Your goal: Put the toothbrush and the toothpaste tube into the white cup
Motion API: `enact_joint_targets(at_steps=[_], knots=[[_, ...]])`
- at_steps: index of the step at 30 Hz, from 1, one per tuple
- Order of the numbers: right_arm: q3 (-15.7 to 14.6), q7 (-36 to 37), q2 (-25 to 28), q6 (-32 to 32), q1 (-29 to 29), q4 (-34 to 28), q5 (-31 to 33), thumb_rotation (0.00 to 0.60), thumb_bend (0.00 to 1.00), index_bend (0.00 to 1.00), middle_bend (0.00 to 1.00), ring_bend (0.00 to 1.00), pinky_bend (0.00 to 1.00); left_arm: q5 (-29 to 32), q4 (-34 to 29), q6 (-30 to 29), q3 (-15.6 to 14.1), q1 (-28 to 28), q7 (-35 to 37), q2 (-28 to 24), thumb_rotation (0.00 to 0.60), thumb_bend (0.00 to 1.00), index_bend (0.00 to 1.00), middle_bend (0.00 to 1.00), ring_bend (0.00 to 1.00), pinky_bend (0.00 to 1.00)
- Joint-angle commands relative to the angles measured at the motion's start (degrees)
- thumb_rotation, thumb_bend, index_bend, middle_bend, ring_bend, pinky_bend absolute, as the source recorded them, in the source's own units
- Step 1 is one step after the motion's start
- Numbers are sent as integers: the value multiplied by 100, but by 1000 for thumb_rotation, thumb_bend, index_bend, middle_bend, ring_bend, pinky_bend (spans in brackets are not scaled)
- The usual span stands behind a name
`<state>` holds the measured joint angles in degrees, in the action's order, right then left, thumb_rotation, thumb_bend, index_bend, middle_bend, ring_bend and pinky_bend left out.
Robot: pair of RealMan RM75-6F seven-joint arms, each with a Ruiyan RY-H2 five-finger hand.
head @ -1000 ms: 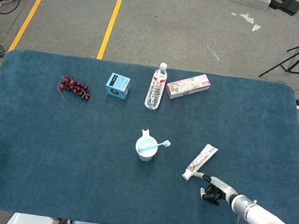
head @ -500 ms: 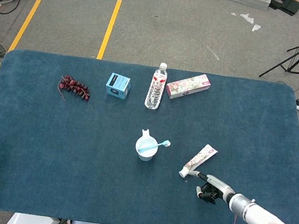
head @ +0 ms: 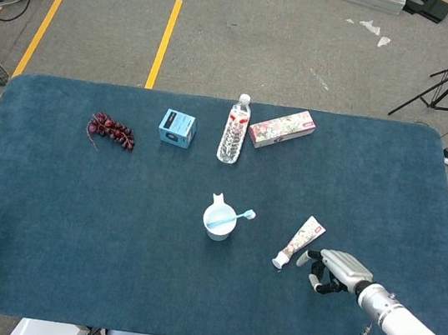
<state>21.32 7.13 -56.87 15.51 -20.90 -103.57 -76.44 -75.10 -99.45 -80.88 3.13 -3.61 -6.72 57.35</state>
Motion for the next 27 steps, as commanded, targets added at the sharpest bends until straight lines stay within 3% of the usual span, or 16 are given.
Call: enact_joint_targets(at_steps=[1,3,7,18,27], knots=[[-381,-572,-230,451,-251,395,-533,600,372,346,420,194,300,3,1,2,-1,1,7,-2,600,0,88,166,72,205],[-530,-819,-390,674,-359,587,-725,600,337,346,330,104,208,5,3,1,1,2,11,-4,600,0,88,166,72,205],[-727,-1118,-736,1174,-528,915,-984,600,309,346,205,5,130,2,3,0,1,4,29,-9,600,0,88,166,72,205],[-1144,-775,-1191,2095,-902,1471,-1560,600,281,347,114,0,86,-13,9,3,-2,10,93,-32,600,0,88,166,72,205],[-1564,-1061,-1567,2537,-1183,2119,-1987,600,212,346,24,0,37,0,4,4,2,7,76,-29,600,0,88,166,72,205]])
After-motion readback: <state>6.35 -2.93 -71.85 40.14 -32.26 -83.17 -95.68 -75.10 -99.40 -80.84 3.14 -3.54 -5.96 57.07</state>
